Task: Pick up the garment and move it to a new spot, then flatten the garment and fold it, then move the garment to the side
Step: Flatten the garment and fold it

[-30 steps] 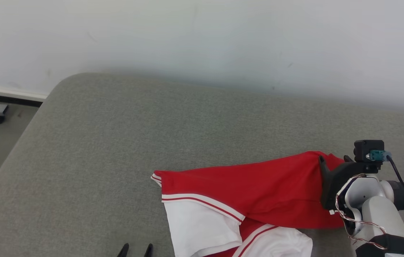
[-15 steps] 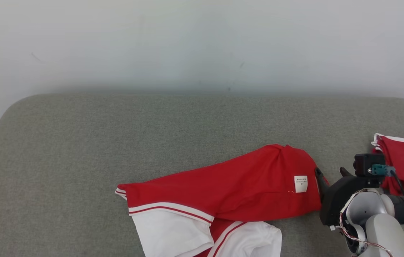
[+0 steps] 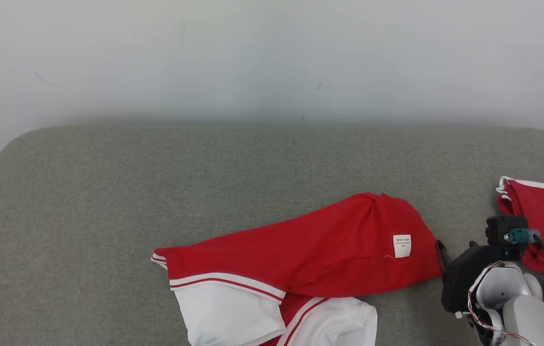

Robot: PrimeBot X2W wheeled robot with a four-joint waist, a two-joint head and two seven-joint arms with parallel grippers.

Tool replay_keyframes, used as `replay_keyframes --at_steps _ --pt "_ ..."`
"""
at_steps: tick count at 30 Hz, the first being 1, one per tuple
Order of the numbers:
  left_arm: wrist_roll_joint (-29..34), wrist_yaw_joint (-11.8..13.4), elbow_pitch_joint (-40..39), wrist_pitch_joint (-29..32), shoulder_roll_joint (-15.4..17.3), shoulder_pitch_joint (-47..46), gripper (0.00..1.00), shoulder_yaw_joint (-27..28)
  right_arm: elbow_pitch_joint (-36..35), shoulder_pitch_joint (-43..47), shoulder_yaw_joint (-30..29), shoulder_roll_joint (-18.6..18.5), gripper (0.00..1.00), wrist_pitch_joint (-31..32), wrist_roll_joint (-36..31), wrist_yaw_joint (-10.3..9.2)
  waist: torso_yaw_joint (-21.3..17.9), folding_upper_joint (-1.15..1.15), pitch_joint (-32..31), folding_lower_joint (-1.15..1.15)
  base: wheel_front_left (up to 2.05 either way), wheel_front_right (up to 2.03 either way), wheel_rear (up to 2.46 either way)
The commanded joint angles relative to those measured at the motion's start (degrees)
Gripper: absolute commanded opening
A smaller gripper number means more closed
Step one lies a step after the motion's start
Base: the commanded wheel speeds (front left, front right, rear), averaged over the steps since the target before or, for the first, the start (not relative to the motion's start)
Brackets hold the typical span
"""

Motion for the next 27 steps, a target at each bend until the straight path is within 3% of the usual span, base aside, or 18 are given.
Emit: replay_keyframes --at_steps 1,10,15,17,19,23,24,27 --pt "-0.06 -0.33 0.38 -0.14 -0.22 -0.61 0.0 -0.33 0.71 -1.25 -0.44 -0.11 1.0 0.46 -0.69 -0.11 0.11 0.0 0.4 0.0 0.0 0.0 0.0" --pt "0.44 0.47 0.38 -1.51 1.16 -2.54 0.0 -0.04 10.86 -6.63 -3.89 -1.69 1.0 3.52 -4.7 -0.11 2.76 0.0 3.12 0.0 0.0 0.0 0.0" --pt "0.3 0.28 0.02 -1.81 1.14 -2.81 0.0 -0.48 12.69 -7.99 -3.75 -2.36 1.0 3.87 -3.88 -0.11 3.65 0.0 3.99 0.0 0.0 0.0 0.0" --pt "0.14 0.25 -0.05 -1.84 1.2 -2.77 0.0 -0.56 13.54 -8.56 -3.86 -2.69 0.93 4.49 -3.88 -0.12 3.75 0.0 4.14 0.0 0.0 0.0 0.0" --pt "0.0 0.24 -0.17 -1.88 1.21 -2.83 0.0 -0.65 14.63 -9.16 -3.78 -2.91 0.93 5.78 -4.02 -0.11 3.78 0.0 4.3 0.0 0.0 0.0 0.0" --pt "0.08 0.19 -0.67 -1.91 1.31 -3.47 0.0 -1.01 16.17 -10.31 -3.35 -3.5 0.71 6.68 -3.97 -0.12 3.93 0.0 4.93 0.0 0.0 0.0 0.0" --pt "0.12 0.2 -0.82 -1.87 1.32 -3.56 0.0 -1.1 16.38 -10.41 -3.24 -3.59 0.56 6.63 -4.07 -0.12 3.99 0.0 5.11 0.0 0.0 0.0 0.0" --pt "0.1 0.33 -1.15 -1.92 1.58 -3.6 0.0 -1.22 17.07 -10.88 -2.93 -3.59 0.39 6.42 -3.85 -0.12 4.04 0.0 5.51 0.0 0.0 0.0 0.0"
